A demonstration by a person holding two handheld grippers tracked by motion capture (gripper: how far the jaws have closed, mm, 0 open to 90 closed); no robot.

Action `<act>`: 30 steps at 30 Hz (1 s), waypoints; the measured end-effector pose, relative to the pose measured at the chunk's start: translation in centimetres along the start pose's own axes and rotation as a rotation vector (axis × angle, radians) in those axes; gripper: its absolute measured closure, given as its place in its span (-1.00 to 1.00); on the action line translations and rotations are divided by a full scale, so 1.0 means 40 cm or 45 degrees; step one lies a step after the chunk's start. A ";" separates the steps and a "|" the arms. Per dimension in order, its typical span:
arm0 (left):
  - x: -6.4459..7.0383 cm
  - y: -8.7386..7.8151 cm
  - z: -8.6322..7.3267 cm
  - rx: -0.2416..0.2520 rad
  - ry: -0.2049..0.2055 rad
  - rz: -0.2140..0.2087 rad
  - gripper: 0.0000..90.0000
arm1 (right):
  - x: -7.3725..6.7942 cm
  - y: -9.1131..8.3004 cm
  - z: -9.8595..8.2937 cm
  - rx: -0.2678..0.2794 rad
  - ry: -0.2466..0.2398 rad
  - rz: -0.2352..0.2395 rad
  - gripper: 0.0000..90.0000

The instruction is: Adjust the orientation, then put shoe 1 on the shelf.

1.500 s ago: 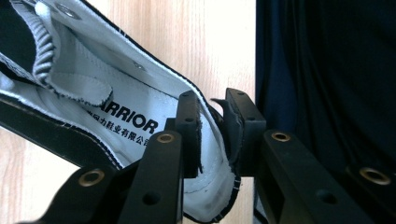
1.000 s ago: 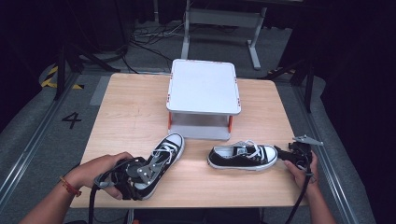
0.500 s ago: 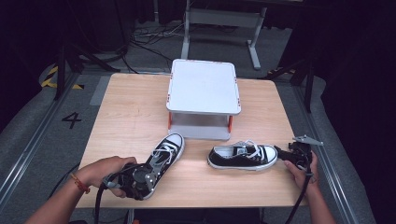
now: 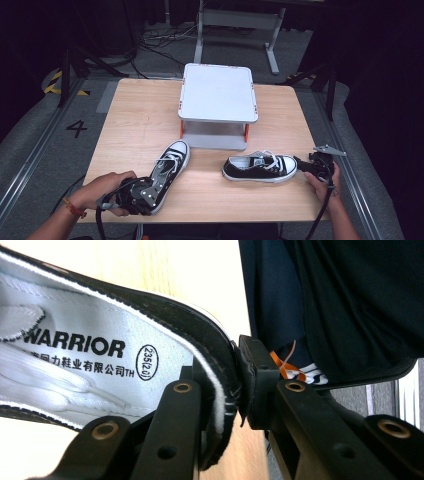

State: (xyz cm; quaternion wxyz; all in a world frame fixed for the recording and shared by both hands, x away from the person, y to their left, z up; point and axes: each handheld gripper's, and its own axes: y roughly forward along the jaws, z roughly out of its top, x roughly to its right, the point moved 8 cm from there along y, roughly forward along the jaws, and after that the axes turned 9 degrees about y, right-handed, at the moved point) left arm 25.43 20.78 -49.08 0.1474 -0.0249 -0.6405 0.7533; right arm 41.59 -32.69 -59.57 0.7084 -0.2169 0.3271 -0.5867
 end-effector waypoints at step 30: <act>-0.136 -0.102 -0.103 0.118 -0.290 0.159 0.70 | 0.001 0.001 0.001 -0.001 -0.010 0.008 -0.34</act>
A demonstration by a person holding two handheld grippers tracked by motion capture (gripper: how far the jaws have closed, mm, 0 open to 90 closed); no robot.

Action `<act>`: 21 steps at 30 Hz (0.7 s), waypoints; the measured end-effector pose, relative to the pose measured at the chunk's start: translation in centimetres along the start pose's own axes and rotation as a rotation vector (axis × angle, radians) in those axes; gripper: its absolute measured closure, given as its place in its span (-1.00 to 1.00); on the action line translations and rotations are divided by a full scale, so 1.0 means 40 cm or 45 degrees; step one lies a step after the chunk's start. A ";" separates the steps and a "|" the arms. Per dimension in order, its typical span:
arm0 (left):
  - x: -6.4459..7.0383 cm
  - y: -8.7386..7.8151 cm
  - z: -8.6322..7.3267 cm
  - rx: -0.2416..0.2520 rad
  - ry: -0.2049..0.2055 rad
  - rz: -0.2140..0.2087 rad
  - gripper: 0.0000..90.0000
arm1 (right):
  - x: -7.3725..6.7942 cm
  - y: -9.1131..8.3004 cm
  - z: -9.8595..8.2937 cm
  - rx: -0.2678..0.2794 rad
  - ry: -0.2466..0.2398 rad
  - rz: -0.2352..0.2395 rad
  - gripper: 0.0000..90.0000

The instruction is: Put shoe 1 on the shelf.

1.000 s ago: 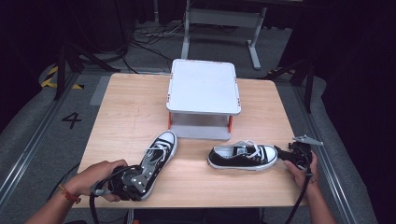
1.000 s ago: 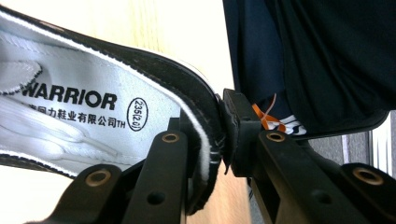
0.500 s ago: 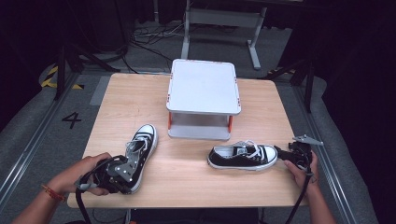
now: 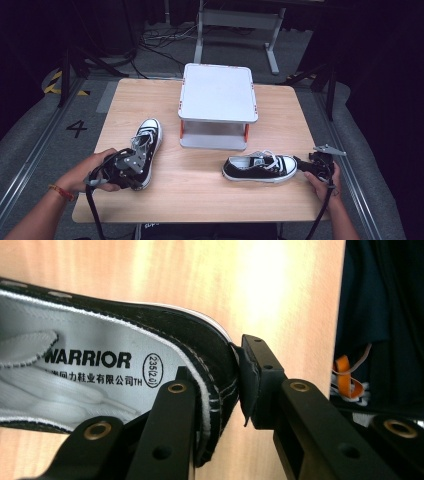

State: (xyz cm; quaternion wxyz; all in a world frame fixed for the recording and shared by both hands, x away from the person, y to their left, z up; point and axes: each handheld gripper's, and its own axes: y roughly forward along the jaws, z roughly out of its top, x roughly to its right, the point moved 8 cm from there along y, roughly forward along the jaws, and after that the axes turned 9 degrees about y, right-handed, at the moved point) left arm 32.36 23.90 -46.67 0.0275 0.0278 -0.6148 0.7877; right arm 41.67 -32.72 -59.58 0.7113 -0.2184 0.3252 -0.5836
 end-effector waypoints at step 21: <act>-0.123 -0.138 0.055 0.067 -0.039 0.173 0.69 | -0.001 -0.001 -0.001 0.000 0.004 -0.002 -0.34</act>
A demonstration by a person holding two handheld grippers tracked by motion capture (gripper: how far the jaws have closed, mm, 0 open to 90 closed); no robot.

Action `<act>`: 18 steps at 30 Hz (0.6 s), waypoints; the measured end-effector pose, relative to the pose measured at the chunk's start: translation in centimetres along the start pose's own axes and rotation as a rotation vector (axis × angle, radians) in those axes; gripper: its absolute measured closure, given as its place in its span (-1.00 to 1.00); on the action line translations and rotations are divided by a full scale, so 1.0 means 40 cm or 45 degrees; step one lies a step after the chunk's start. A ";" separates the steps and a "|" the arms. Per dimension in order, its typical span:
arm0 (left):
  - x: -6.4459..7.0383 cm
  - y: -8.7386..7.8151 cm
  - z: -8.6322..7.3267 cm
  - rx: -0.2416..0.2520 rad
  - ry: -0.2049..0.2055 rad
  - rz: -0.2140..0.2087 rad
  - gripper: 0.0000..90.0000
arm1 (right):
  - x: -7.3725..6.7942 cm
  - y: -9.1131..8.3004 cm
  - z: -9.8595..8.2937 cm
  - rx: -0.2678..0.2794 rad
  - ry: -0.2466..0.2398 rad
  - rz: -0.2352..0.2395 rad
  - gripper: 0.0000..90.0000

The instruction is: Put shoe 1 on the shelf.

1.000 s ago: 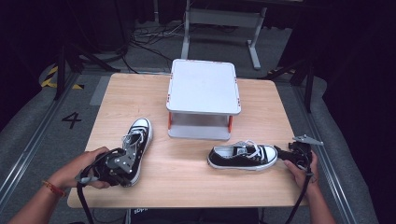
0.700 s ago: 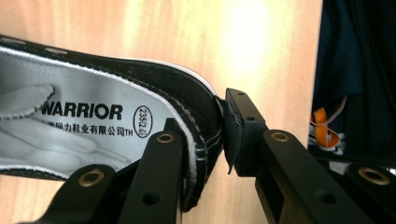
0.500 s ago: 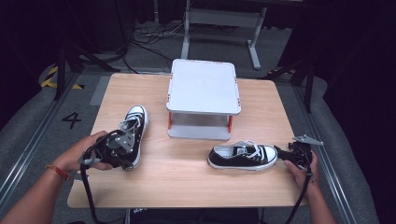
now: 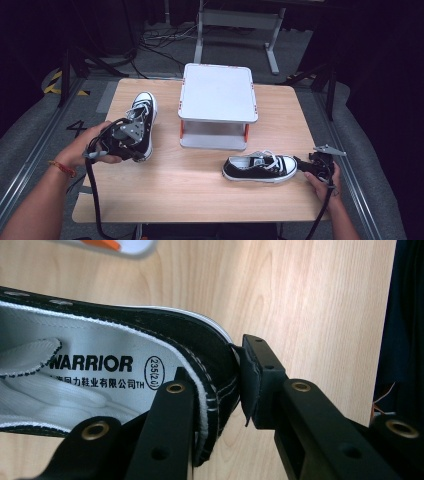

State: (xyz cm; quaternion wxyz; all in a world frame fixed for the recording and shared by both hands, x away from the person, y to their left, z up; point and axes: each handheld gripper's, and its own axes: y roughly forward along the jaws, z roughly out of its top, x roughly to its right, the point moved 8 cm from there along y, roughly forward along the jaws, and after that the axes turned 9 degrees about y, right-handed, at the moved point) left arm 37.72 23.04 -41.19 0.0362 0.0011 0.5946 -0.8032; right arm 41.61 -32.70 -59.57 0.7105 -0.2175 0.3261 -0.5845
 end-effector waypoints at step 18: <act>-0.092 -0.076 0.138 0.009 0.049 0.134 0.68 | 0.000 0.000 0.000 0.000 -0.001 0.001 -0.34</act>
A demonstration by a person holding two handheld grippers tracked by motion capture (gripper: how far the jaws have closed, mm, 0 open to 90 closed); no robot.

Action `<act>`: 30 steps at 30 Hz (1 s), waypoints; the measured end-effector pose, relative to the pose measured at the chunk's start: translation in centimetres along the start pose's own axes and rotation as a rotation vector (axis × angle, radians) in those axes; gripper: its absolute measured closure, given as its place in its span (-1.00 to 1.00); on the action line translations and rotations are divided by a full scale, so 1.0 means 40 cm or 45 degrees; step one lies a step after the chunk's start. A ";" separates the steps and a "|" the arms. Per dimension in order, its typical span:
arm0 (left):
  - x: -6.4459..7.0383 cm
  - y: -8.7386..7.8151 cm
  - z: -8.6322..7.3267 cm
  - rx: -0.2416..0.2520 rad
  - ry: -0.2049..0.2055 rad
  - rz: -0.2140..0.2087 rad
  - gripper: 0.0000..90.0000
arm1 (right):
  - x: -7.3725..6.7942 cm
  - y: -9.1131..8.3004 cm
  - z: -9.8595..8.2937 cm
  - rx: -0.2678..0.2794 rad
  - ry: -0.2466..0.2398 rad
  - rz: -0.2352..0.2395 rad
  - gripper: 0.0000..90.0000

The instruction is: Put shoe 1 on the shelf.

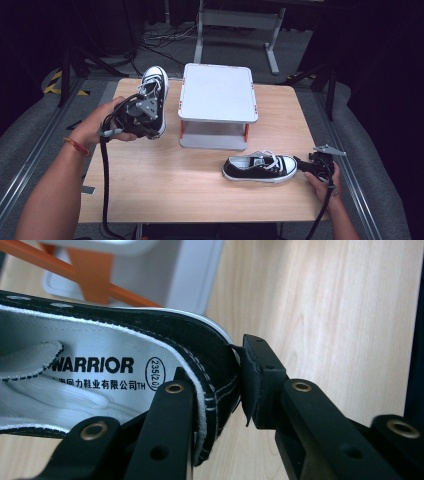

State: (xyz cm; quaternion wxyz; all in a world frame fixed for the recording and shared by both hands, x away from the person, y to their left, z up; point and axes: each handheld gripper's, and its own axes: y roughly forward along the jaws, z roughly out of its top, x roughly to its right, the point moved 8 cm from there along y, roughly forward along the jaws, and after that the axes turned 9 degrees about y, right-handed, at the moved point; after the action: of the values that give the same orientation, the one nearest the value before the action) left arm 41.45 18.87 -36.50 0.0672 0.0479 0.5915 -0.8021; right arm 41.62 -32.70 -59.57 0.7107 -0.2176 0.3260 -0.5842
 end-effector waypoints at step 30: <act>-0.101 -0.053 0.271 -0.029 0.171 0.013 0.66 | 0.000 -0.001 -0.001 -0.002 0.000 -0.001 -0.33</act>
State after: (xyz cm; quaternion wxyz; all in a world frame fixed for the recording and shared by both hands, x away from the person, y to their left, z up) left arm 45.10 9.35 -30.65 0.0320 0.1038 0.6037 -0.7898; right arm 41.55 -32.70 -59.57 0.7104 -0.2183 0.3263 -0.5841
